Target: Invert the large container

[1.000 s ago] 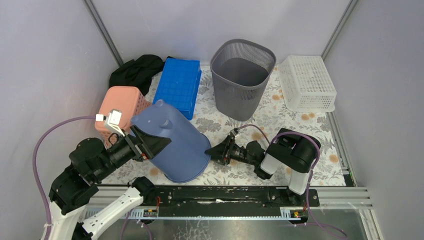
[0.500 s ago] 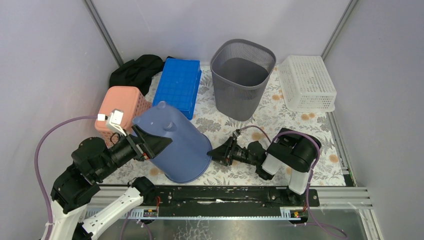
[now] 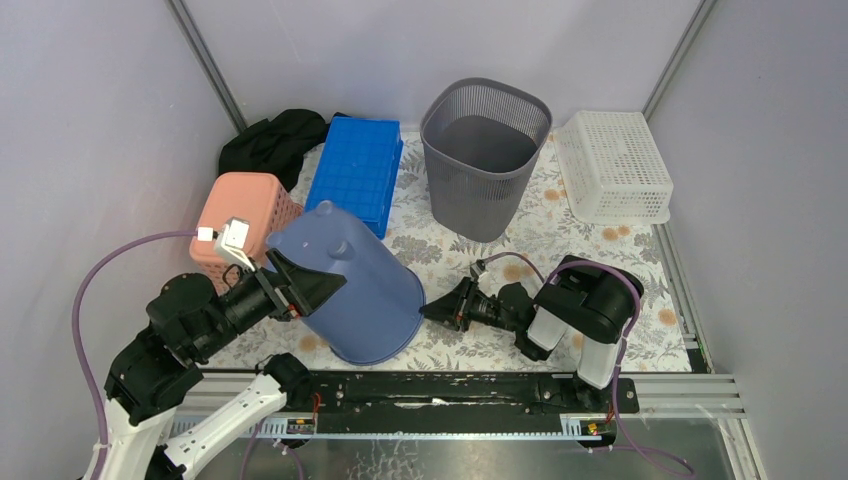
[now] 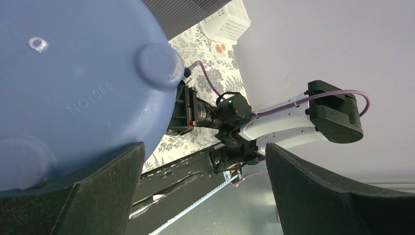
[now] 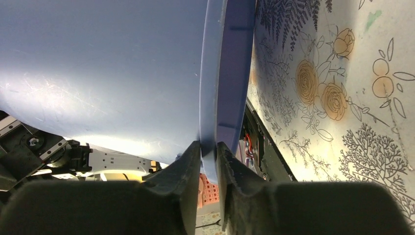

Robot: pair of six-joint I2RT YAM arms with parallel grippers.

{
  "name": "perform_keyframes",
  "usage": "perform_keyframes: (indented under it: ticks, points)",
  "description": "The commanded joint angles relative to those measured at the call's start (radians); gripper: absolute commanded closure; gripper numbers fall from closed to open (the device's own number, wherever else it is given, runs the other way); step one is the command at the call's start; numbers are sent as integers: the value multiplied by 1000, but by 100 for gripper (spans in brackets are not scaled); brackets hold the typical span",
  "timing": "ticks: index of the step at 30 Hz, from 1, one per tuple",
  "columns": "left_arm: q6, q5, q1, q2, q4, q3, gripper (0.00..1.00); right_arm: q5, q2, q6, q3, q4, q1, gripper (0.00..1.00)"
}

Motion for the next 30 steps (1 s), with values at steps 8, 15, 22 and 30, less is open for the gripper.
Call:
perform_keyframes:
  ticks: [8,15,22,30]
  points:
    - [5,6,-4,1,73,-11,0,-22,24,-6,13,103,-26,91]
    - [15,0,-4,9,75,4,0,-37,61,-2,24,103,-46,89]
    - [18,-6,-5,2,74,9,0,-56,127,14,69,102,-58,82]
    - [25,-17,-6,-10,63,12,0,-71,184,30,132,99,-78,75]
